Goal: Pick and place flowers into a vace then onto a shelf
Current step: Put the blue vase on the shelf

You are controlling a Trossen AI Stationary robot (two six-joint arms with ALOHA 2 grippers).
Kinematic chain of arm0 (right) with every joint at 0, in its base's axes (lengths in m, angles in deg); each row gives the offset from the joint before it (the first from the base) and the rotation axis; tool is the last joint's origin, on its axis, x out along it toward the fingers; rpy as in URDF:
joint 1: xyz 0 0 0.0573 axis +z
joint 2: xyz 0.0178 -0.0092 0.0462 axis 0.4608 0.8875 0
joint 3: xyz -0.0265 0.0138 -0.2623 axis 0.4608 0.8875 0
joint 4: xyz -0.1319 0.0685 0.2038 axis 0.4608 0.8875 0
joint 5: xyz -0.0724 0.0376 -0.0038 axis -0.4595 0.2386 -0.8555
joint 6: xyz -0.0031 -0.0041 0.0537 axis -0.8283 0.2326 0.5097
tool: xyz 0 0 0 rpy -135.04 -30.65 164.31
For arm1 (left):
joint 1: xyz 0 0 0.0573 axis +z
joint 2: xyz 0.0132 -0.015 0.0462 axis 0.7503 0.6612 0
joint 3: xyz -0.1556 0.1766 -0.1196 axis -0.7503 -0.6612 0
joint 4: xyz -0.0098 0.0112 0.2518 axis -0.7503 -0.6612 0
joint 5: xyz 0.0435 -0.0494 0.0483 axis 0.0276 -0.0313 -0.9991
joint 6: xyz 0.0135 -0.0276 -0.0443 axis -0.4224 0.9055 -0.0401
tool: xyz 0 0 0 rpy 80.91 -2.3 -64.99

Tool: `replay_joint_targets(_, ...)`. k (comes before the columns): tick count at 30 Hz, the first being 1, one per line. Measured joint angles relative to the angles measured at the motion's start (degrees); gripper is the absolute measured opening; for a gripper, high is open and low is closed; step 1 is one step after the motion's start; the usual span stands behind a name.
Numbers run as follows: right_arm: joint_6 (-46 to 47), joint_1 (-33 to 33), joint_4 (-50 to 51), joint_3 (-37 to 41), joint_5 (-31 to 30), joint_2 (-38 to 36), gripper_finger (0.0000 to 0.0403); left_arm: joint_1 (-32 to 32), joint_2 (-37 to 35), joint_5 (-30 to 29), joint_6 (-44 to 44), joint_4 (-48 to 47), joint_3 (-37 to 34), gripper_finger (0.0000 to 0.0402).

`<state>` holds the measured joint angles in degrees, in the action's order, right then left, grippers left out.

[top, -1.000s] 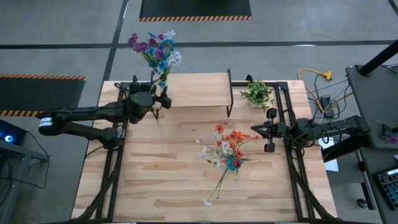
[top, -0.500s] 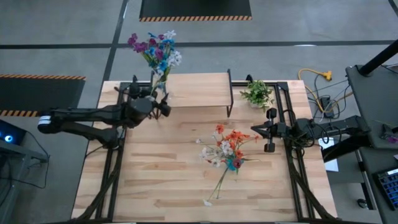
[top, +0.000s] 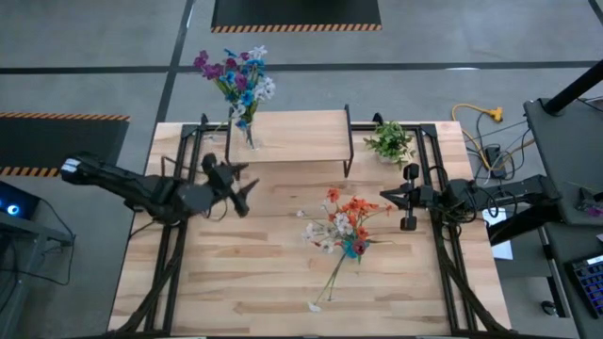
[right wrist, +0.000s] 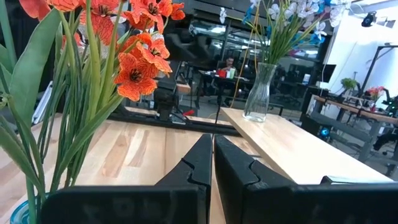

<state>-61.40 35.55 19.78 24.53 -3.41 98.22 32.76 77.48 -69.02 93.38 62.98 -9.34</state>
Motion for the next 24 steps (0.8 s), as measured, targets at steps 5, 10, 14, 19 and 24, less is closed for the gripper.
replay_joint_targets(5,0.2,0.0,0.0,0.0,0.0,0.0,0.0008,-6.7,0.0,-1.8,-0.7,10.9,-7.6,0.0193)
replay_joint_targets(10,0.3,0.0,0.0,0.0,0.0,0.0,0.0009,-8.6,0.5,6.2,-7.0,35.9,-20.2,0.0138)
replay_joint_targets(14,0.3,0.0,-0.2,0.0,0.0,0.0,0.0008,-7.5,1.3,22.9,-15.4,58.5,-29.2,0.0088)
replay_joint_targets(19,0.0,0.0,-0.2,0.0,0.0,0.0,0.0009,-1.4,1.6,29.7,-17.4,67.7,-33.1,0.0020)
replay_joint_targets(24,0.0,0.0,-0.2,0.0,0.0,0.0,0.0009,3.5,-0.4,35.3,-21.6,66.4,-33.2,0.0003)
